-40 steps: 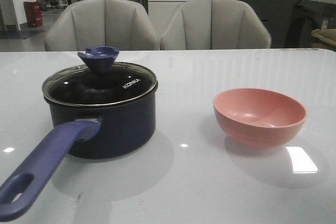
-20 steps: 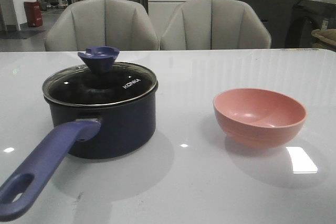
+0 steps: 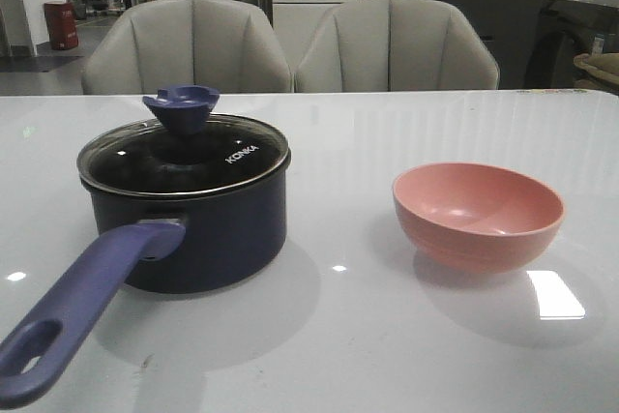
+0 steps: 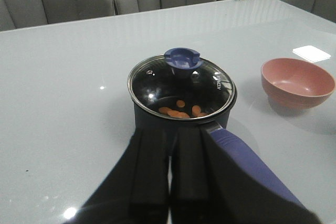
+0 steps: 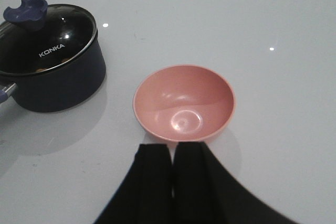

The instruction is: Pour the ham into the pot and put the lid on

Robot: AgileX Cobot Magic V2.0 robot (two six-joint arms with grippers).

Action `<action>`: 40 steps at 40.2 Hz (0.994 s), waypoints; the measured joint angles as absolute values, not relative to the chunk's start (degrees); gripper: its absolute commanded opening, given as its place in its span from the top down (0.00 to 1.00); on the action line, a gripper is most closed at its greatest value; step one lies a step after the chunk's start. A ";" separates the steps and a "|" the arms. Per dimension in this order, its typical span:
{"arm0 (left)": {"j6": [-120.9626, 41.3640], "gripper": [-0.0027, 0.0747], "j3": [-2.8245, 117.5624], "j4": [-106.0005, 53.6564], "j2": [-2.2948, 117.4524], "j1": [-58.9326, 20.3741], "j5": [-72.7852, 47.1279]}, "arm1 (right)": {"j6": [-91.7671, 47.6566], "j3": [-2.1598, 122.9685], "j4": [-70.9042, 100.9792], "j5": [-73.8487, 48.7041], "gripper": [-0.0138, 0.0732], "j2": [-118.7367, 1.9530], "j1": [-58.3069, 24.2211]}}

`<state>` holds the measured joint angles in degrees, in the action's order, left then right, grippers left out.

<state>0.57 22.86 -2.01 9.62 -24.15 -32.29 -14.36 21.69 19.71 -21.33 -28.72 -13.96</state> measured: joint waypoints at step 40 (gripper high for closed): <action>0.68 0.82 -0.38 -0.78 -0.35 -0.62 -1.48 | -14.36 21.69 19.71 -21.33 0.67 -28.72 -13.96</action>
<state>0.68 -0.38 -0.78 -0.35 -0.62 -1.48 -14.36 21.69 19.71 -21.33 -28.72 -13.96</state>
